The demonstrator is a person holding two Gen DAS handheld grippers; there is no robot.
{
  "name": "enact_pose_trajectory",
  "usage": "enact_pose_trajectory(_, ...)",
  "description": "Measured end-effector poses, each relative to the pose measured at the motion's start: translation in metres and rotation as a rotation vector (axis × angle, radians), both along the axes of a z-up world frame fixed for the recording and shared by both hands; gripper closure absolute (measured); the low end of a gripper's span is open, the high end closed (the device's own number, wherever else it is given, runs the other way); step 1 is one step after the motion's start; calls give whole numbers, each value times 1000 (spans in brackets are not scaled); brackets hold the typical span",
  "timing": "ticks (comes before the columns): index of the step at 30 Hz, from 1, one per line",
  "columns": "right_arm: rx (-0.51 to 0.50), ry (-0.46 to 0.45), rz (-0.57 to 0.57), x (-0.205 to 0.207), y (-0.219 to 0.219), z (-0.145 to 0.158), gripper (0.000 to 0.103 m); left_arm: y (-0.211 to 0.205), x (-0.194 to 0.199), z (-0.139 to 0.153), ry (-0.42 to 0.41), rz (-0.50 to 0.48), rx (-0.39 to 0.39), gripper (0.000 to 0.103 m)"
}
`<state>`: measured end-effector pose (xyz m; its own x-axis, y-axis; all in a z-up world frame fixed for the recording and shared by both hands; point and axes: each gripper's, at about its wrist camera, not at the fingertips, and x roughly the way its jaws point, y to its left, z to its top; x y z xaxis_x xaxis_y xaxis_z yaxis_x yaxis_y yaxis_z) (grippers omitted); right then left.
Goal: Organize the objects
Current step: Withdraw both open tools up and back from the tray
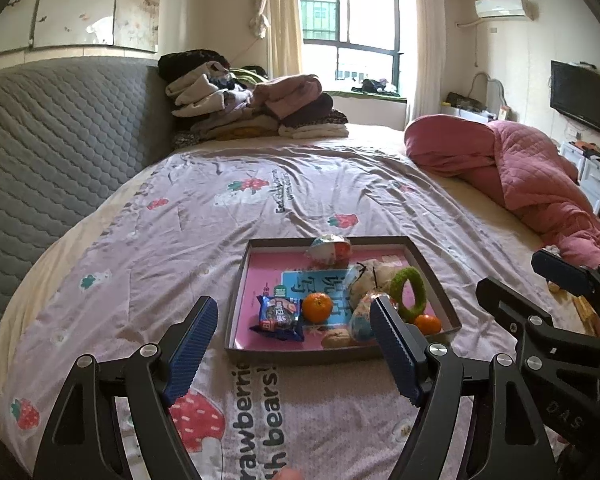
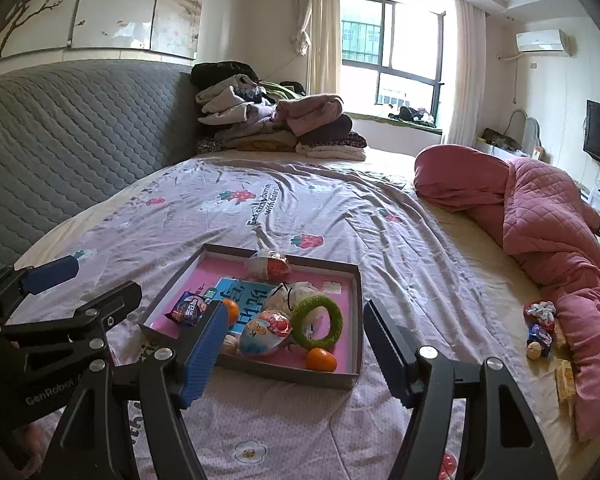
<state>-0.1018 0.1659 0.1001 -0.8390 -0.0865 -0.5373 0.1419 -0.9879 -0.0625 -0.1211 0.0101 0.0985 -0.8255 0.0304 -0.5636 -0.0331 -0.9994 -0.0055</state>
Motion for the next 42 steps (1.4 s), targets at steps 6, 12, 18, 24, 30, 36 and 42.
enact_pose_trajectory(6,5,10,-5,11,-3,0,34,1,16,-2,5,2,2,24)
enact_pose_trajectory(12,4,16,-15,22,-3,0,34,-1,30,-1,12,2,2,24)
enact_pose_trajectory(18,3,27,-14,34,-3,3,34,-3,41,2,27,11,4,24)
enact_pose_trajectory(24,8,38,-7,42,-7,5,34,-6,51,5,37,19,3,24)
enact_pose_trajectory(30,4,45,-1,48,-8,5,34,-7,57,4,38,23,-4,24)
enact_pose_trajectory(36,8,32,-1,50,-7,-3,34,-9,60,-2,25,29,-11,24)
enact_pose_trajectory(42,4,21,0,50,-6,-12,34,-10,63,-8,17,28,-11,24)
